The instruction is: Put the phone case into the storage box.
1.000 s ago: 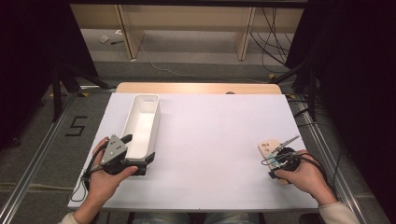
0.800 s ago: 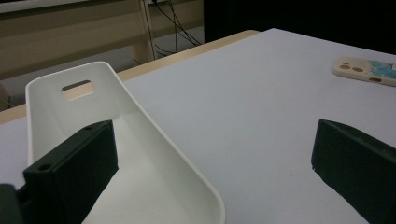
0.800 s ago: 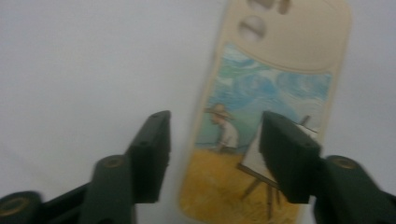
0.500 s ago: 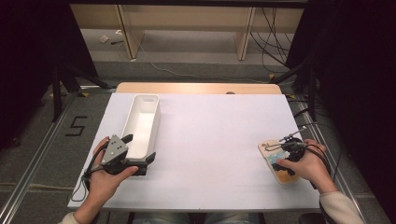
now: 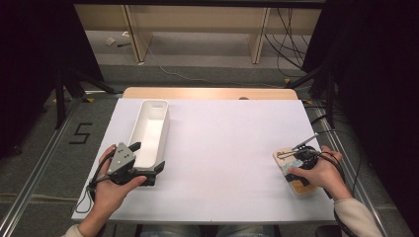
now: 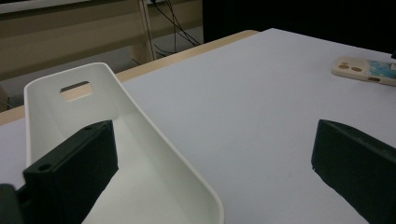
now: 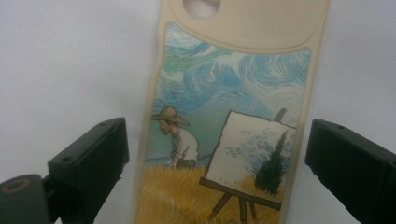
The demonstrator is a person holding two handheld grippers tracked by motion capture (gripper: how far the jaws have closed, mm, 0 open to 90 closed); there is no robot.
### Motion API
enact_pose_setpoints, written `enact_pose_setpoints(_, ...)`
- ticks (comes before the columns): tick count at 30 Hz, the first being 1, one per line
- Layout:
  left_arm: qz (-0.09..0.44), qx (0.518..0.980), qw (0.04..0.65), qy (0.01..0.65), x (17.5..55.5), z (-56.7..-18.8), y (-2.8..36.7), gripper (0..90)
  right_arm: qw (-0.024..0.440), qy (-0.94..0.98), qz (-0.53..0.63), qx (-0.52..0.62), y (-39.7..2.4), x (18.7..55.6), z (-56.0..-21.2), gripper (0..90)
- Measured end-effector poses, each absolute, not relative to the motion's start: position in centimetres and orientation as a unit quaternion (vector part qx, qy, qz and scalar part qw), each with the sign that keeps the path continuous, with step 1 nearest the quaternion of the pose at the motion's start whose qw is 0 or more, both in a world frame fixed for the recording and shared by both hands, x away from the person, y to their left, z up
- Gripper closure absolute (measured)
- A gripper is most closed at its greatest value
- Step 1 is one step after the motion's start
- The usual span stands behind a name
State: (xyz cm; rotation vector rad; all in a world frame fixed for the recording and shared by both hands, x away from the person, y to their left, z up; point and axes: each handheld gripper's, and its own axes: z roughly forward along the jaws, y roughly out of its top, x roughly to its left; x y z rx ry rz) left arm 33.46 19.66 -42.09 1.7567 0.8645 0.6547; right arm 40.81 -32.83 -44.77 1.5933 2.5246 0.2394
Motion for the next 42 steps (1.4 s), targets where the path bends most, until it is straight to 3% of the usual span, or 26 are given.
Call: enact_pose_setpoints(42,0.272,0.731,0.513,0.358,33.5,-42.1,19.7,0.1,0.038,0.822,0.039,0.566,-32.8,42.4,-46.2,5.5)
